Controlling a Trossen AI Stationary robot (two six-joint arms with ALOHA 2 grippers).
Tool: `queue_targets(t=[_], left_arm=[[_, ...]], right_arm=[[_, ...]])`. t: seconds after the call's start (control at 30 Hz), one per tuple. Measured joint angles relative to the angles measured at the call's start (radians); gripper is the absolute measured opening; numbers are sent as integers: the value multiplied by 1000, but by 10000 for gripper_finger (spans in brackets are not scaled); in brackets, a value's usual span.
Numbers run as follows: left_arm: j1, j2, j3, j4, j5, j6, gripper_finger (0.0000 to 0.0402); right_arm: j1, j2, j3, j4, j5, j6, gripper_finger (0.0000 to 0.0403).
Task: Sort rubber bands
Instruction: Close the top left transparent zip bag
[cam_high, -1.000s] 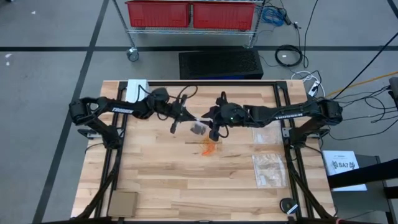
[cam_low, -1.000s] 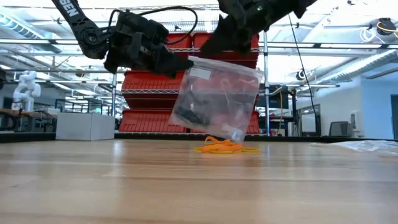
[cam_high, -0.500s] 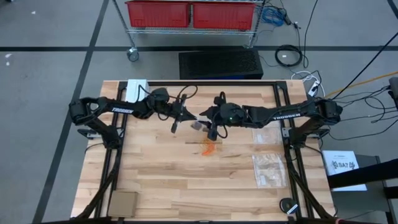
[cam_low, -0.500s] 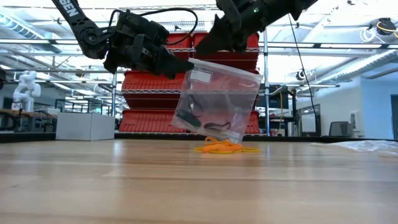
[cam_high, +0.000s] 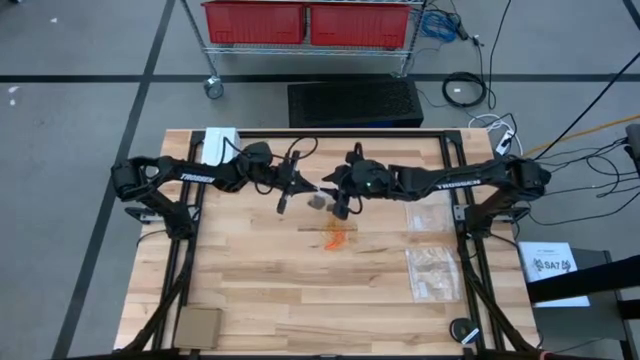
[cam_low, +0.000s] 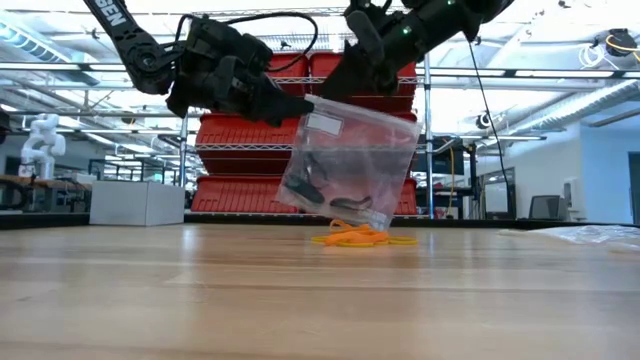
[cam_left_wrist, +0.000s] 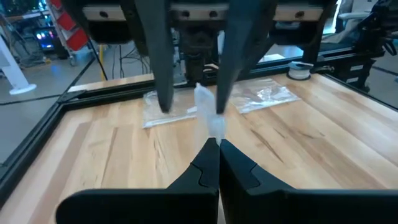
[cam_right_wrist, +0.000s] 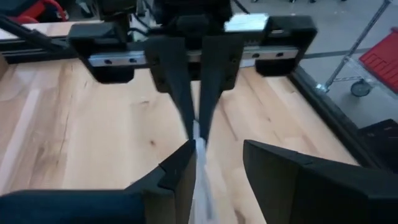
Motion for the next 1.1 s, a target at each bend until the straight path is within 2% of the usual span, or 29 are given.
queue_targets(t=[0.4, 0.5, 0.63, 0.7, 1.1], left_arm=[[0, 0, 1, 0, 0, 1, 0], [0, 0, 1, -2, -1, 1, 0], [1, 0, 1, -4, -5, 0, 0], [0, 0, 1, -6, -7, 0, 0], [11, 0, 2, -9, -24, -2, 0]], right_arm=[[0, 34, -1, 9, -16, 12, 119], [0, 34, -1, 10, -16, 10, 92], [1, 34, -1, 9, -16, -10, 27], [1, 34, -1, 6, -16, -19, 10], [2, 25, 1, -62, -7, -5, 6]])
